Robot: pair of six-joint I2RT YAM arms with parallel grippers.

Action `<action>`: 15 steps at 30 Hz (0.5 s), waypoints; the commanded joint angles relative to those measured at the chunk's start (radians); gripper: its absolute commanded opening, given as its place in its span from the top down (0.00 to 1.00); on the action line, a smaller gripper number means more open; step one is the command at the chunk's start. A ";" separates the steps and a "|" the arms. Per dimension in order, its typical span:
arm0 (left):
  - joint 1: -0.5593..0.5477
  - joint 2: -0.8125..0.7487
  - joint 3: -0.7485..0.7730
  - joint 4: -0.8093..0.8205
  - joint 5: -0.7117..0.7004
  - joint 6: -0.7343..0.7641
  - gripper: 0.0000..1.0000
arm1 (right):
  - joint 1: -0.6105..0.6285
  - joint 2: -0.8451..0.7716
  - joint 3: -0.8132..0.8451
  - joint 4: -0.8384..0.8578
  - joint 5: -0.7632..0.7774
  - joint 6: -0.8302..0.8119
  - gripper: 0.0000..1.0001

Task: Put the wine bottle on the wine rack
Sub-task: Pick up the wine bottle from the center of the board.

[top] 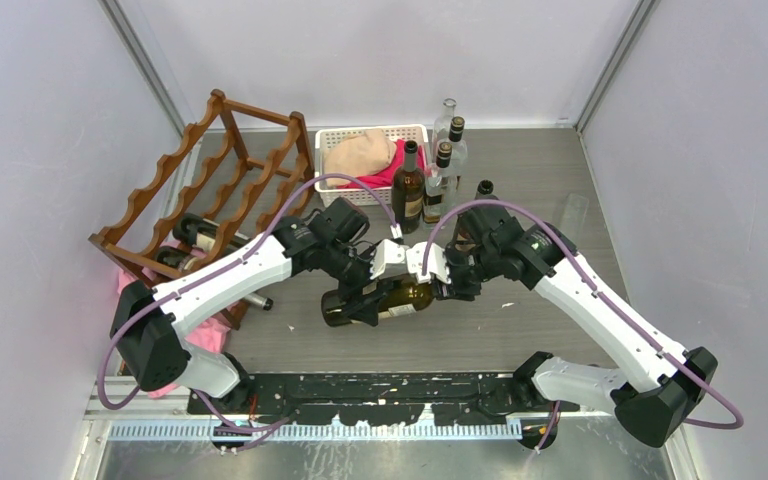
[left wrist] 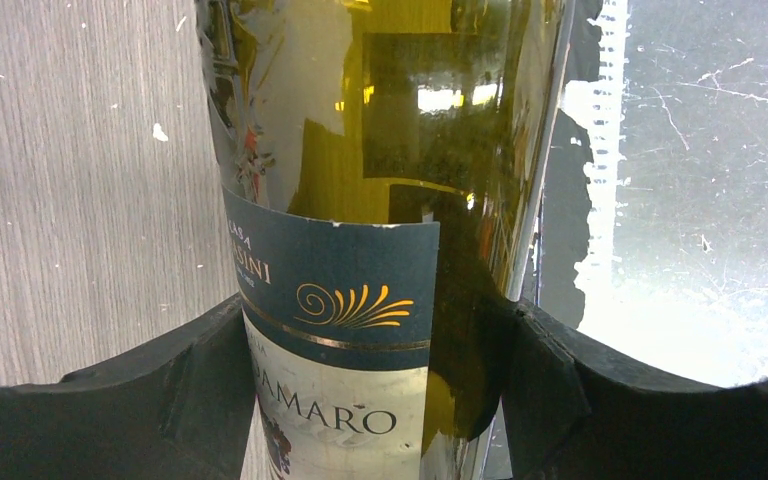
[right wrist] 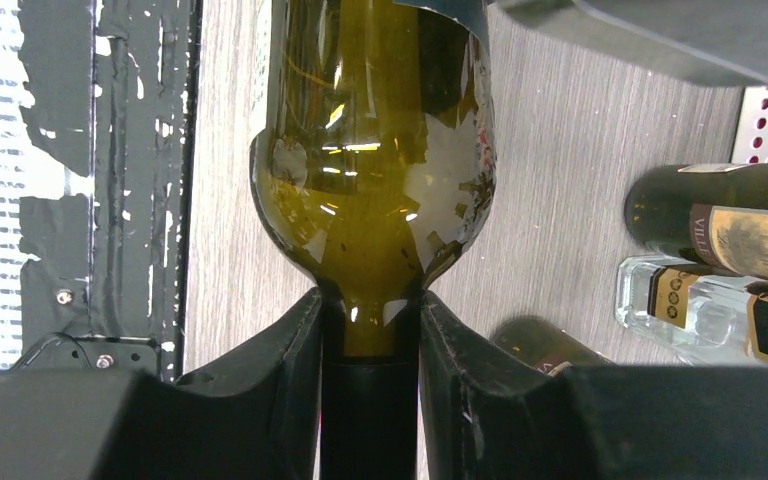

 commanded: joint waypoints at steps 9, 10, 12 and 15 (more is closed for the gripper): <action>-0.004 -0.167 -0.089 0.222 -0.017 -0.034 0.00 | -0.017 -0.071 -0.033 0.108 -0.081 0.140 0.99; -0.004 -0.176 -0.092 0.223 -0.025 -0.033 0.00 | -0.022 -0.074 -0.035 0.114 -0.082 0.147 0.99; -0.004 -0.190 -0.093 0.222 -0.041 -0.031 0.00 | -0.026 -0.081 -0.044 0.128 -0.085 0.160 0.99; -0.004 -0.218 -0.093 0.232 -0.067 -0.038 0.00 | -0.027 -0.103 -0.065 0.158 -0.087 0.185 0.99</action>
